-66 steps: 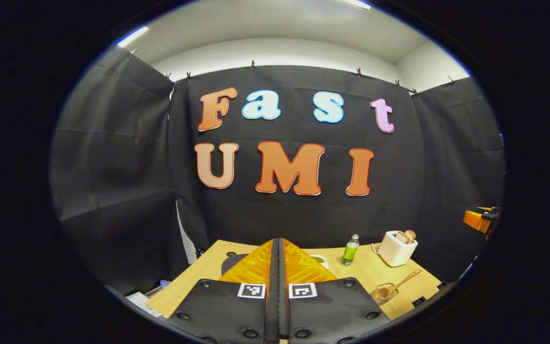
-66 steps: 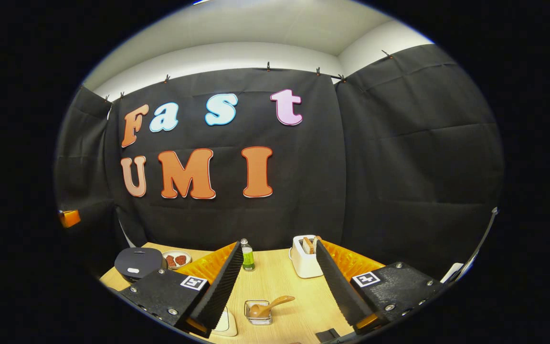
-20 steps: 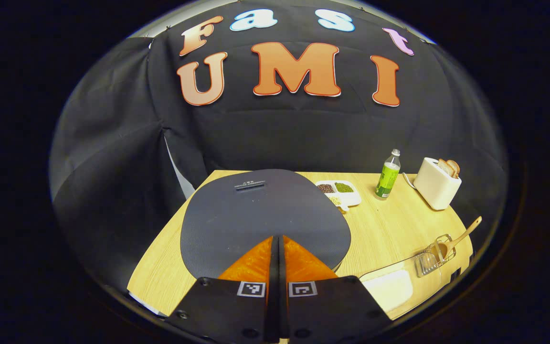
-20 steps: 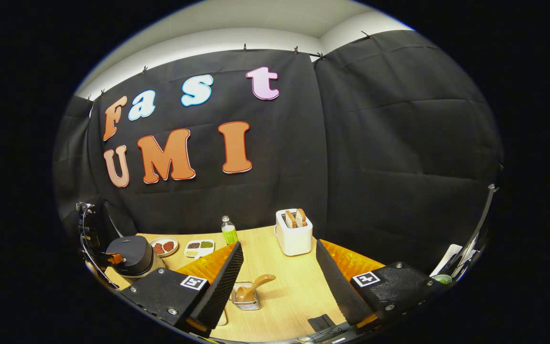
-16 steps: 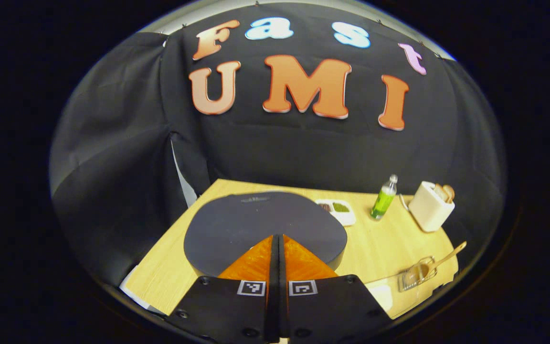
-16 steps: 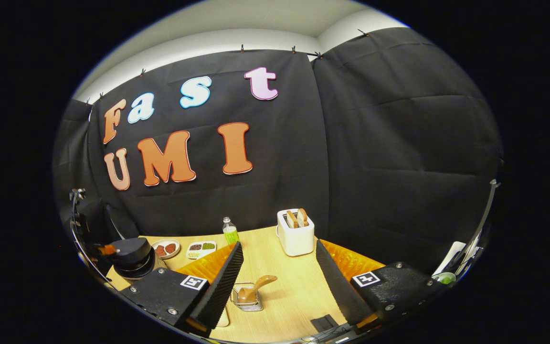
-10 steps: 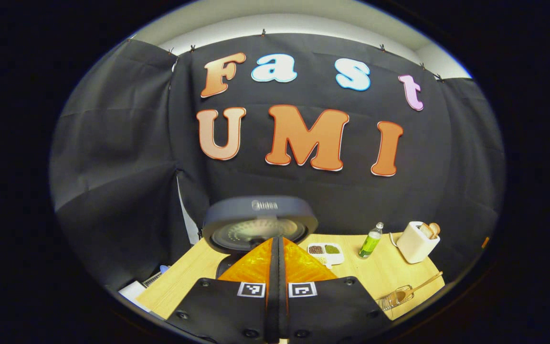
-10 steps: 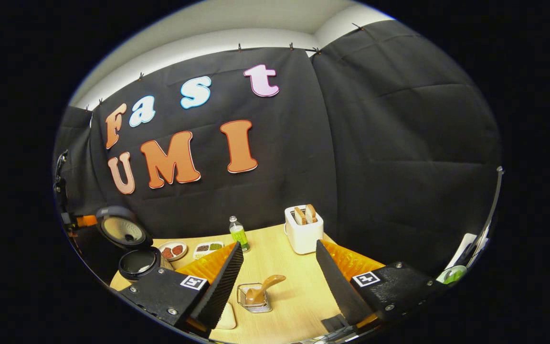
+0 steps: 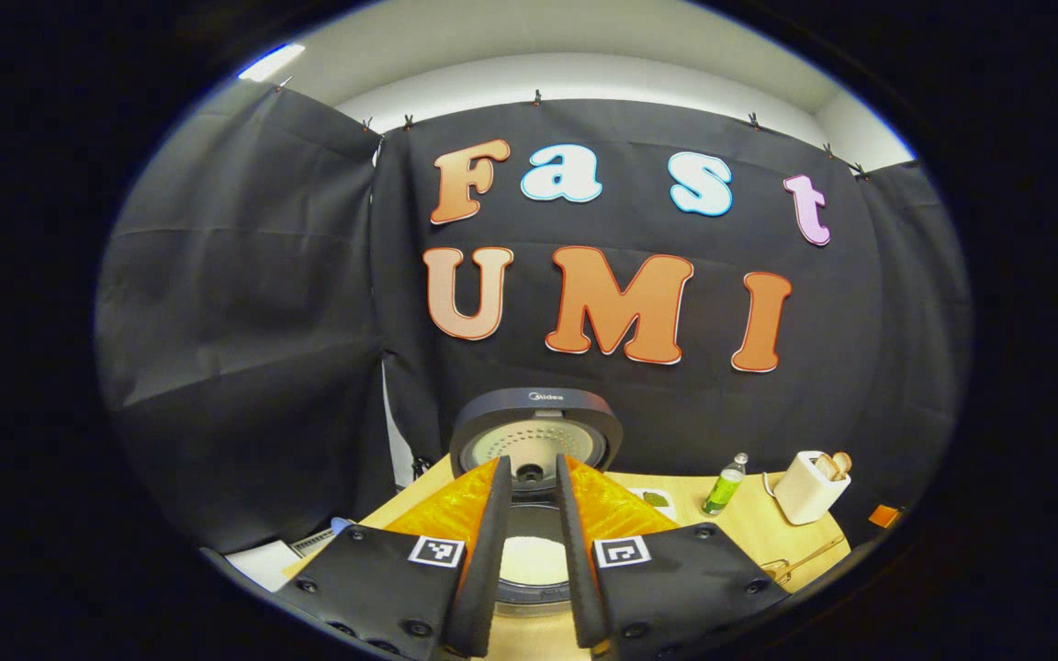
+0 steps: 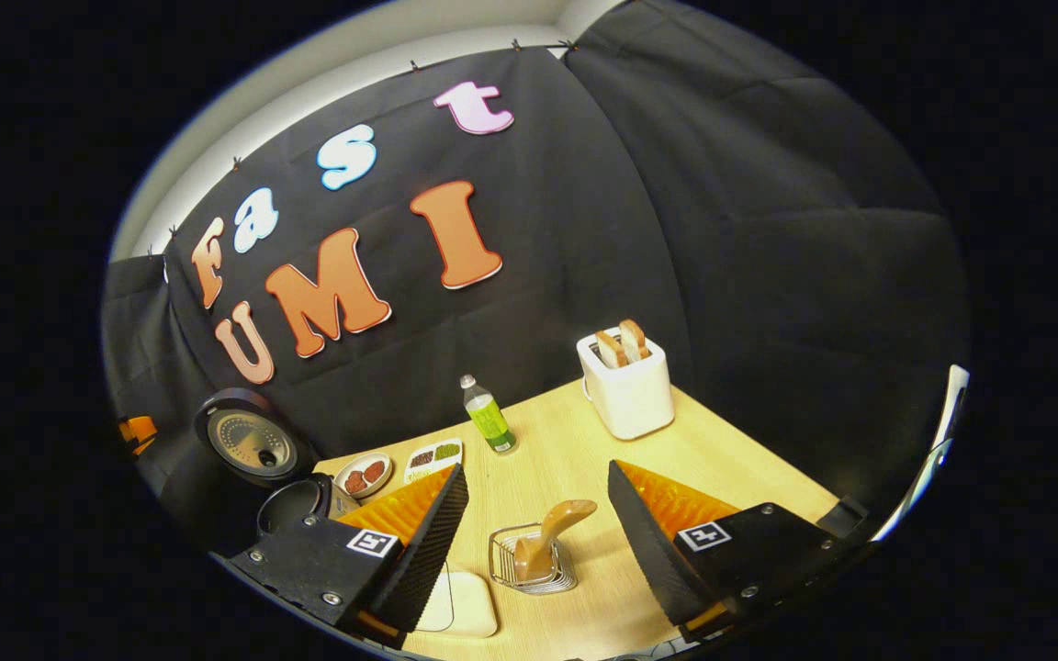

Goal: Close the left gripper, press the button to open the rice cooker; take a wooden spoon from the chopstick holder with the right hand, scoop a spoonful of rice and pour it into the rice cooker, then put the wooden spoon back into the chopstick holder.

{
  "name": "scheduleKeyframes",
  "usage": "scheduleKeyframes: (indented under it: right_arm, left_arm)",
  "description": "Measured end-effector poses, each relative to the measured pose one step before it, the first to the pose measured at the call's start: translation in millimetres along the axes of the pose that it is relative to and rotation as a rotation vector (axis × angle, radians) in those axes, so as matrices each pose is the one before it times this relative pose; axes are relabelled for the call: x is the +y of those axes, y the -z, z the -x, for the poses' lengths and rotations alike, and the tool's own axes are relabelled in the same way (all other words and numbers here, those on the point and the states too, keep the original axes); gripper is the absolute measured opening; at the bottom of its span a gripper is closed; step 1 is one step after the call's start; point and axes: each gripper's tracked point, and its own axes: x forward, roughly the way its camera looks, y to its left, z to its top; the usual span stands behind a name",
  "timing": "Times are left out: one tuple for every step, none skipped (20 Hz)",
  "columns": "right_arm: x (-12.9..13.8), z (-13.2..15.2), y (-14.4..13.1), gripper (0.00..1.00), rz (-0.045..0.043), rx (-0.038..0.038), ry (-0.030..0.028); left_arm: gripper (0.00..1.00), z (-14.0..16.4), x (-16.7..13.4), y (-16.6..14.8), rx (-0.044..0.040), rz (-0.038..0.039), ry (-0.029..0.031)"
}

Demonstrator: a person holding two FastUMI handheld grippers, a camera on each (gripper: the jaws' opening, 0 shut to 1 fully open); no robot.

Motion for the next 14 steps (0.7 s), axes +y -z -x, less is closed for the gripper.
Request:
scheduleKeyframes:
  right_arm:
    - [-5.28,-6.38,7.14,0.95,-0.01144,0.01279,0.00615]
    - [-5.41,-7.34,6.64,0.95,-0.01364,0.01639,0.00843]
    - [-3.70,-5.85,8.41,0.95,-0.01459,0.01997,0.00834]
    - [-3.29,-7.07,6.98,0.95,-0.01767,0.01667,0.00426]
    - [-1.94,-4.78,6.05,0.95,-0.01687,0.01562,-0.00144]
    - [-1.02,-5.17,5.12,0.95,-0.01447,0.01376,-0.00364]
    - [-0.28,-4.81,3.97,0.95,-0.01136,0.01195,-0.00352]
    - [-0.15,-4.97,3.75,0.94,-0.00755,0.01168,-0.00457]
    - [1.86,-4.45,4.61,0.93,-0.00688,0.01216,-0.00822]
    - [2.76,-4.24,4.14,0.92,-0.00469,0.01140,-0.01235]
    - [1.38,-3.75,3.97,0.92,-0.00357,0.00965,-0.00485]
    - [0.63,-3.23,2.39,0.85,-0.00548,0.00521,-0.00305]
    - [-0.04,-3.42,1.72,0.81,-0.00755,0.00330,-0.00401]
    - [-1.53,-3.01,1.19,0.75,-0.00793,0.00345,0.00888]
  left_arm:
    - [0.37,6.49,7.80,-4.79,-0.01159,0.00009,-0.01313]
    - [0.37,5.29,1.20,-1.54,-0.00602,0.00572,-0.00680]
    - [0.45,3.25,6.06,-2.35,-0.00554,0.00531,-0.01388]
    - [0.52,3.92,6.44,-2.36,-0.00422,0.00582,-0.01773]
    - [0.60,3.33,7.27,-3.94,-0.00585,0.00947,-0.01592]
    - [0.67,4.11,4.14,-2.93,-0.00487,0.01184,-0.01365]
    - [0.75,3.27,3.20,-0.50,-0.00573,0.01055,-0.01340]
    - [0.83,2.17,5.77,-2.54,-0.01247,0.00423,-0.02054]
    - [0.90,1.17,10.27,-0.62,-0.00486,-0.00554,-0.02965]
    - [0.98,2.42,6.98,0.22,0.00017,-0.00987,-0.02190]
    - [0.98,-0.32,3.15,2.04,-0.00019,-0.00778,-0.01800]
    - [0.98,2.73,3.05,1.09,0.00360,-0.00429,-0.01256]
    - [0.98,-0.10,1.06,1.92,0.00475,-0.00321,-0.00705]
    - [0.98,0.56,0.67,2.14,0.00617,-0.00171,-0.00579]
